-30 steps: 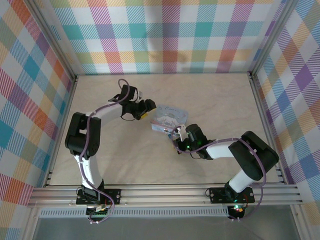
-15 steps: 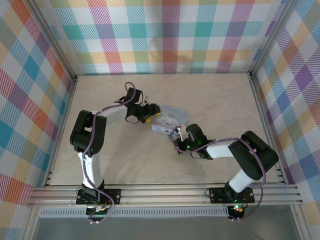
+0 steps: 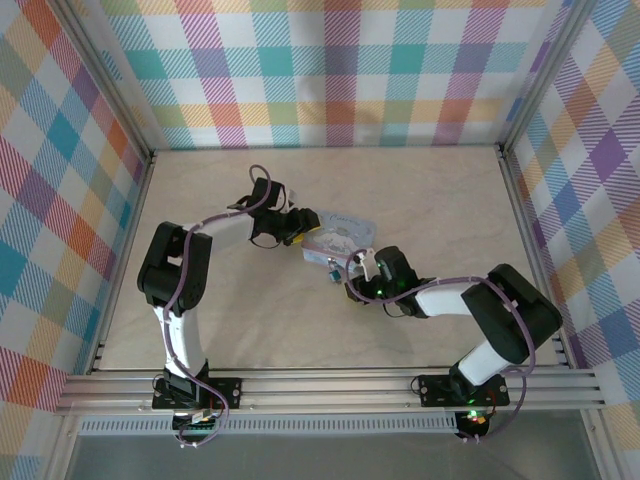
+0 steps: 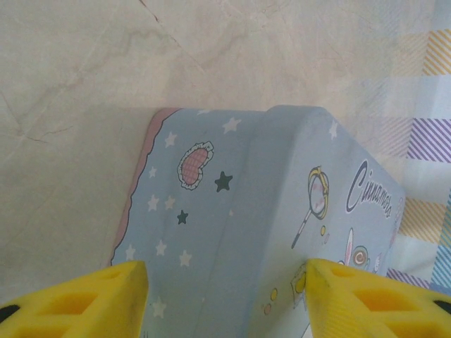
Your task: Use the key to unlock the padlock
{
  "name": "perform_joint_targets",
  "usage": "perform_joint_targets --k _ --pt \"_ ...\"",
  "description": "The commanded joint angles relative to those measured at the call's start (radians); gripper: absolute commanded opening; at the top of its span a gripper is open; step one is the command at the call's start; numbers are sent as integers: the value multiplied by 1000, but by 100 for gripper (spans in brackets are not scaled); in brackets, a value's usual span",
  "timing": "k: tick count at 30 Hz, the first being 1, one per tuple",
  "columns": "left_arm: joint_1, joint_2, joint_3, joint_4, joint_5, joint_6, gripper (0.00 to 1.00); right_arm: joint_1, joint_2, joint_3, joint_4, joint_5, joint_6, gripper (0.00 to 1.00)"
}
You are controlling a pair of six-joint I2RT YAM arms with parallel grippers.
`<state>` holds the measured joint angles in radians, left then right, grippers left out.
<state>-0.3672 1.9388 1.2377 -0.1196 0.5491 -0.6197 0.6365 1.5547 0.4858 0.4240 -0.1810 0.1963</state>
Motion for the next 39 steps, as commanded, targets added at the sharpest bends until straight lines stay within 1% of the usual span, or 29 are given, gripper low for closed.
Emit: perform_joint_targets --k 1,7,9,12,20,32,35,39 --pt "-6 -14 -56 -81 -84 20 58 -14 -68 -8 -20 -9 3 31" --pt "-6 -48 -105 -75 -95 22 58 -35 -140 -11 0 -50 44 39" --pt "-5 -58 -122 -71 -97 19 58 -45 -138 -3 18 -77 65 40" --pt "-5 -73 -151 -62 -99 16 58 -61 -117 20 36 -107 86 40" --pt "-6 -122 -218 -53 -115 12 58 -111 -31 89 50 -165 79 41" --pt "-16 -260 -364 -51 -138 -13 58 -185 98 181 81 -268 49 42" --pt "-19 -284 -389 -48 -145 -20 58 -192 98 179 97 -267 51 43" --pt "-22 -296 -398 -45 -147 -29 58 -193 52 151 87 -249 45 46"
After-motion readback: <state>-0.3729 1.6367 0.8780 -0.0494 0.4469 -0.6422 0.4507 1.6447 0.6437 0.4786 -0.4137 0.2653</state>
